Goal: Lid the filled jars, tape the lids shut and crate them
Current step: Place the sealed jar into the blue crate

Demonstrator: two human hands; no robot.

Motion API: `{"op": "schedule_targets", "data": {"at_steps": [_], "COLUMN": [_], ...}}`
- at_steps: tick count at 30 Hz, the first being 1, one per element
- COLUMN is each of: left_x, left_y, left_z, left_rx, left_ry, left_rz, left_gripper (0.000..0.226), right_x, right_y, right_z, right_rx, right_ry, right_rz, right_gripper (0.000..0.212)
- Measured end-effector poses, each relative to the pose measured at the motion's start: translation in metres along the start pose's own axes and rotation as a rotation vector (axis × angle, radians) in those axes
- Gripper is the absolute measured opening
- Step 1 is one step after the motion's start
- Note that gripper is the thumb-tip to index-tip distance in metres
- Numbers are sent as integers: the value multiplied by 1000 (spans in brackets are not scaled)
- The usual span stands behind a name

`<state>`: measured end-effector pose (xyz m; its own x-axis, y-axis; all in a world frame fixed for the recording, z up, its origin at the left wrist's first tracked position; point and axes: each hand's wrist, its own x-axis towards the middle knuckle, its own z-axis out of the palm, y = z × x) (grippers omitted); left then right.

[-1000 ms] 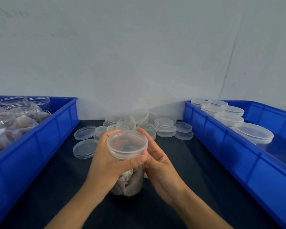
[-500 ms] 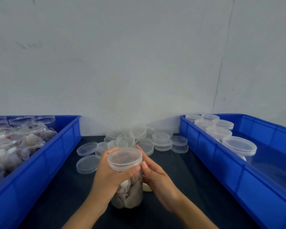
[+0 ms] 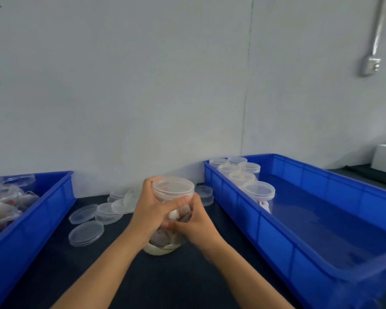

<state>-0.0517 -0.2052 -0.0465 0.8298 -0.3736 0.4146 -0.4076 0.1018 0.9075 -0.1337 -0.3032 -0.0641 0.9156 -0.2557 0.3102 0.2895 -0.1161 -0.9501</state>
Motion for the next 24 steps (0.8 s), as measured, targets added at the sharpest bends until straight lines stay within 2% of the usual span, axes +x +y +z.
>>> {"op": "schedule_targets", "data": {"at_steps": [4,7,13,16,19,21,24], "left_x": [1,10,49,72,95,109,128], "left_y": [8,22,60,60,48,36,15], "left_z": [37,63,118,147,180,203,233], "left_rx": [-11,-30,28,14,44,112,315], "left_ry": [5,6,-45,-184,-316,-371,-422], "left_rz": [-14,-23,68,98,120,130,184], "left_gripper": [63,67,76,80,68,63,62], "right_x": [8,22,48,60,74,84,98], "right_y": [-14,-29,-66,-73,-68,-60,-43], "right_z": [-7,-27,-103,-150,-193,-219,-249], "right_rx": [4,-91,-365,-622,-724,-785,-813], "right_ry": [282,416,456,495,563,605,634], "right_rz": [-91,-117,-205,-218,-181,-151,-76], "right_gripper": [68,65,77,89,87,86,96]}}
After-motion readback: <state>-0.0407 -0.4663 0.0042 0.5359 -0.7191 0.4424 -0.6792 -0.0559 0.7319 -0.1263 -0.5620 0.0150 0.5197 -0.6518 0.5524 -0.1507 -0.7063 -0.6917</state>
